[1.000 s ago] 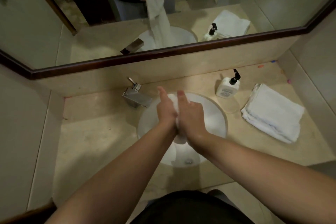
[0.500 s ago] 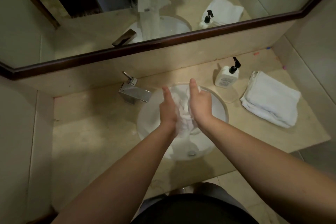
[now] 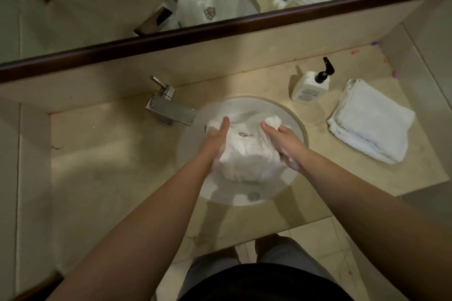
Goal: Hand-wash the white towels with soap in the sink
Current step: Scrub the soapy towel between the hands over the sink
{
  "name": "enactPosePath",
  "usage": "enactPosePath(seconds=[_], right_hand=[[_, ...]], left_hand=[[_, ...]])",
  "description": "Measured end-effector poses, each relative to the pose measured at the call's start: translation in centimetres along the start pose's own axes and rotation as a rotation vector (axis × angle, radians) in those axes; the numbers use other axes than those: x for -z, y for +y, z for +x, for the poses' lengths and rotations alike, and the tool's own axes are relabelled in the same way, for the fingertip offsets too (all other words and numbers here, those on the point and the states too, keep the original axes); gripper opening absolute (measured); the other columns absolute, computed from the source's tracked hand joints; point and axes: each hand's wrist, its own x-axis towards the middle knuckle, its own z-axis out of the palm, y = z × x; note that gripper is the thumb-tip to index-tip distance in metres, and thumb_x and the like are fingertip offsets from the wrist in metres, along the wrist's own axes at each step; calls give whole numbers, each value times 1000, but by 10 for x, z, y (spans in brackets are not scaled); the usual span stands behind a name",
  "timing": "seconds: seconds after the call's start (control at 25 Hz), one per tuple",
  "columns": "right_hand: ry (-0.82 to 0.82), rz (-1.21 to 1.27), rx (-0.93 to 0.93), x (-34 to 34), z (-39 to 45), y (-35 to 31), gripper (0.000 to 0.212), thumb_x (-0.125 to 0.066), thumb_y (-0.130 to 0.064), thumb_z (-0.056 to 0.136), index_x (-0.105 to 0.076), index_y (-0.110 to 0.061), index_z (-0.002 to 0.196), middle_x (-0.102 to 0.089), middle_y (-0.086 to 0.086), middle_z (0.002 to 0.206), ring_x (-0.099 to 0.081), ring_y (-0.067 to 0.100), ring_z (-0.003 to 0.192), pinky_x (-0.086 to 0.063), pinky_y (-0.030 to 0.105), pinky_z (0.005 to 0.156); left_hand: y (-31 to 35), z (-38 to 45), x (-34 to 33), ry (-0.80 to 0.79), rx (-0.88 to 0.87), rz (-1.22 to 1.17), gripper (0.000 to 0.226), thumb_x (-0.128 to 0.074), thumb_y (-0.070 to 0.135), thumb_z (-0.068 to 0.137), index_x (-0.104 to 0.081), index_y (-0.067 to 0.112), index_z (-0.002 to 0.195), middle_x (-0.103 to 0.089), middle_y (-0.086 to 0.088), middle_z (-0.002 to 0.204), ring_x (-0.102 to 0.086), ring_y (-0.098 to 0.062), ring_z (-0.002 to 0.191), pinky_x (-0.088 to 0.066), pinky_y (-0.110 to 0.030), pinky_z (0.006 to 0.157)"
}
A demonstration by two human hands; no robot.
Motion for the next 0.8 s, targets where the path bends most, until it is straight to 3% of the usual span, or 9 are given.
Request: enactPosePath(seconds=[0.08,0.12,0.24,0.32,0.4,0.48,0.6,0.72,0.8], right_hand=[[16,31,-51,0,24,9,76,-76,-56,76,-53,-12,134,-68,7,120,-67,27,105,-52,47,99],[25,22,-64,-1,35,13,68,-75,-51,79,-56,-9,129,-68,8,118,-67,28,104,-52,46,98],[6,24,-96,-5,65,25,25,-70,-32,90,-61,-11,99,-67,8,100,-66,23,89,-54,36,83],[2,76,-123,-5,85,34,27,-69,-27,92,-60,-7,107,-63,5,86,-63,17,71,-51,29,62],[-8,152,-131,-6,100,44,38,-70,-26,91,-55,-4,119,-64,7,90,-65,13,65,-50,24,53],[10,114,-146,-5,113,59,43,-72,-30,89,-53,-8,121,-65,7,104,-68,13,77,-52,24,59],[12,-154,-86,-2,128,86,51,-74,-41,86,-59,-8,121,-68,7,113,-67,22,98,-55,33,81],[28,-401,-41,-8,129,102,58,-76,-53,78,-65,-8,113,-70,1,105,-66,18,96,-52,32,82],[84,-580,67,-15,132,113,59,-73,-58,71,-66,-11,106,-69,2,98,-63,20,90,-51,33,79]], left_hand=[[-12,25,0,4,60,17,72,-63,82,67,-52,29,114,-55,6,117,-53,-25,122,-45,-51,106],[-19,40,0,44,49,42,64,-69,74,71,-53,28,114,-55,8,116,-55,-26,121,-47,-50,104],[-28,70,-2,52,61,-13,99,-80,51,77,-36,2,150,-48,-8,147,-56,-28,126,-49,-41,103],[-40,95,-4,57,46,-56,96,-85,44,73,-42,-4,144,-53,-12,142,-62,-25,114,-52,-37,98],[-53,114,-4,77,58,-113,78,-89,39,66,-60,-1,127,-65,-16,128,-67,-26,106,-53,-42,99],[-64,120,-8,83,70,-141,72,-88,30,69,-60,1,129,-67,-12,120,-66,-26,109,-52,-37,99],[-85,128,-15,133,67,129,66,-85,30,78,-60,1,131,-66,-9,118,-64,-21,108,-49,-26,90],[-107,139,-19,148,96,310,67,-83,46,65,-71,4,116,-73,-14,110,-69,-26,103,-55,-38,89],[-115,144,-20,158,99,413,59,-77,48,70,-74,2,106,-74,-19,104,-70,-30,99,-55,-43,88]])
